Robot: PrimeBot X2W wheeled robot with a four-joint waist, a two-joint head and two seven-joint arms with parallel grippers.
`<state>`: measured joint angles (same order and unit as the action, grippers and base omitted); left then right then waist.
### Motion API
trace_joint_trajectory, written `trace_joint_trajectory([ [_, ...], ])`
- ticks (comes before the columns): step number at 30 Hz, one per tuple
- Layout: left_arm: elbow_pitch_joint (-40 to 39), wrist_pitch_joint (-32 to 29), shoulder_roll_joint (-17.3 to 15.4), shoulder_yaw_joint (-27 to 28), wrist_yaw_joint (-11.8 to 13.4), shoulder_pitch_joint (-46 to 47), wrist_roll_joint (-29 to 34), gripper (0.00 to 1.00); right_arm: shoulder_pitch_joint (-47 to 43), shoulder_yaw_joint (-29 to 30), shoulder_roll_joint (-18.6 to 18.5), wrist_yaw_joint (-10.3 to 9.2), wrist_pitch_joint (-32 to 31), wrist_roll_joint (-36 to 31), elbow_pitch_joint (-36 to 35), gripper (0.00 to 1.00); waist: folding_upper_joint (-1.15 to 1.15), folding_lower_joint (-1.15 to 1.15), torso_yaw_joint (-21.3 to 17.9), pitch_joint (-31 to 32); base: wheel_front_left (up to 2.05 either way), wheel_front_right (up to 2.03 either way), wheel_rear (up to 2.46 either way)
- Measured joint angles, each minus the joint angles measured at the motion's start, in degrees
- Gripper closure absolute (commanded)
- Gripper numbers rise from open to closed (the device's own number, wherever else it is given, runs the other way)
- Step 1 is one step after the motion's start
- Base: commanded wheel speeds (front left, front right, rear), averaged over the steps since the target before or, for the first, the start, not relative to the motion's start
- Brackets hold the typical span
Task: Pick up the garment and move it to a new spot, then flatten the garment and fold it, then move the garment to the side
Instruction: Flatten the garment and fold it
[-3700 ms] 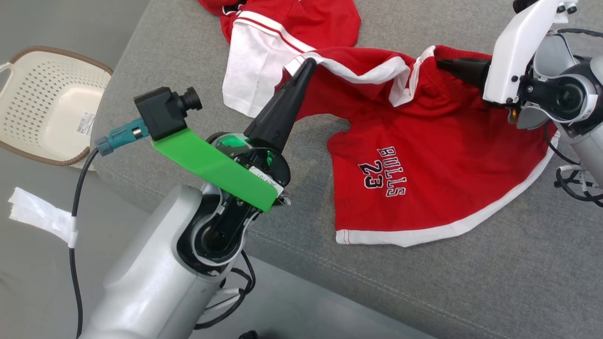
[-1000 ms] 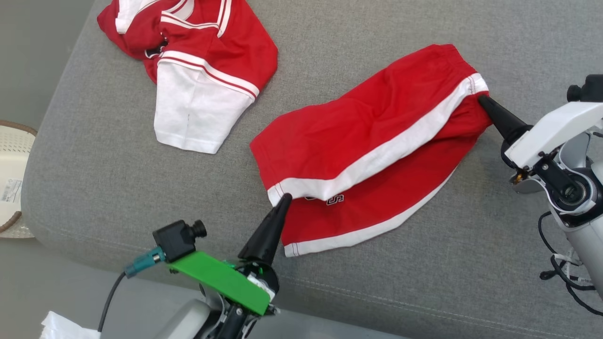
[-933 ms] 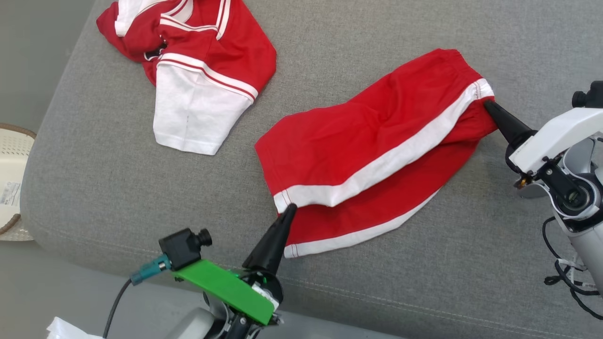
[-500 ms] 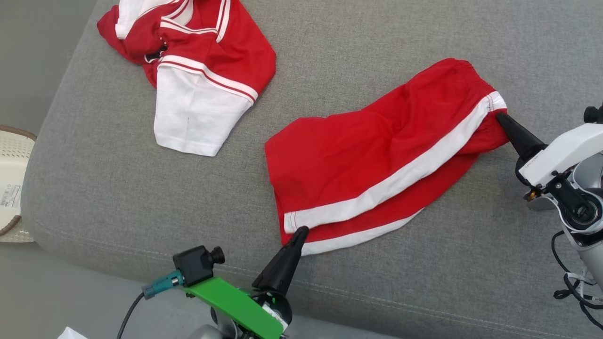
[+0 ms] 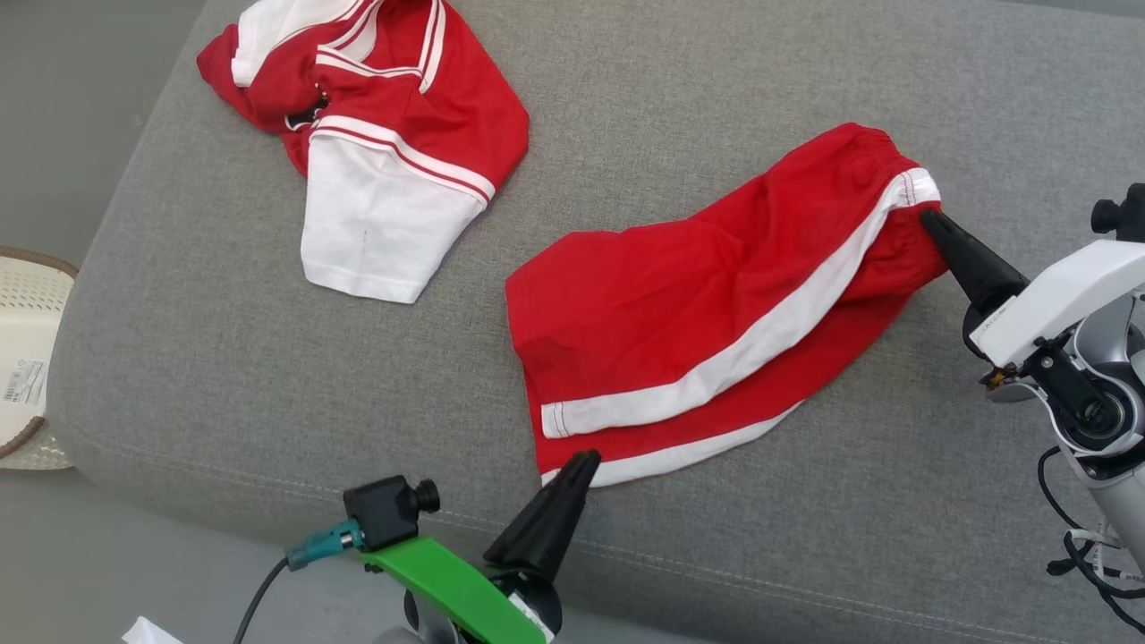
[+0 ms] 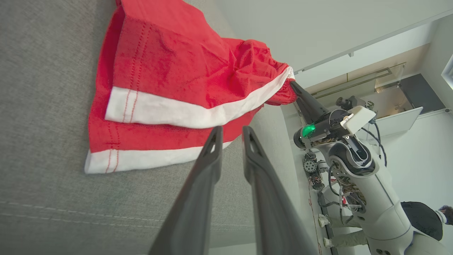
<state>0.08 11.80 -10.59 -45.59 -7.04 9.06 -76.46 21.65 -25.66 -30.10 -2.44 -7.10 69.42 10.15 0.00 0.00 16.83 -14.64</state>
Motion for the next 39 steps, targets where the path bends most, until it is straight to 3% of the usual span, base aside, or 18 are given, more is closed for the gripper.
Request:
trace_joint_trajectory([
  [3, 1.3, -1.5, 0.4, -1.6, 0.0, -0.1, -0.7, 0.62, 0.0, -0.5, 0.0, 0.00, -0.4, 0.0, -0.5, 1.00, 0.00, 0.00, -0.1, 0.0, 0.00, 0.00, 0.00],
  [12, 4.8, -1.6, 0.7, -0.4, 0.0, -0.1, -1.1, 0.53, 0.0, -2.3, -0.8, 0.43, -1.2, -1.5, -2.7, 1.00, 0.00, 0.00, -1.6, 0.4, 0.00, 0.00, 0.00],
  [13, 5.3, -1.6, 0.7, -0.3, 0.0, -0.1, -1.3, 0.46, -0.1, -2.5, -1.0, 0.44, -1.6, -1.8, -3.0, 1.00, 0.00, 0.00, -1.8, 0.6, 0.00, 0.00, 0.00],
  [15, 6.4, -1.6, 0.7, 0.1, 0.1, -0.1, -1.5, 0.18, -0.4, -2.6, -1.2, 0.44, -1.7, -1.9, -3.5, 1.00, 0.00, 0.00, -2.3, 0.9, 0.00, 0.00, 0.00],
  [17, 7.2, -1.4, 0.8, 0.8, 0.3, -0.3, -2.0, 0.01, -0.9, -2.5, -1.4, 0.40, -1.9, -1.9, -4.2, 1.00, 0.00, 0.00, -3.0, 1.1, 0.00, 0.00, 0.00],
  [26, 12.6, -2.2, 2.7, 1.8, 2.0, -0.3, -4.9, 0.00, -2.9, -1.7, -2.1, -0.69, -2.1, -1.4, -7.3, 1.00, 0.00, 0.00, -5.6, -0.3, 0.00, 0.00, 0.00],
  [39, 17.8, -2.2, 4.7, 3.1, 1.5, 4.3, -5.0, 0.00, -5.8, -1.5, -2.2, -1.26, -0.9, -2.0, -7.6, 1.00, 0.00, 0.00, -7.2, -2.6, 0.00, 0.00, 0.00],
])
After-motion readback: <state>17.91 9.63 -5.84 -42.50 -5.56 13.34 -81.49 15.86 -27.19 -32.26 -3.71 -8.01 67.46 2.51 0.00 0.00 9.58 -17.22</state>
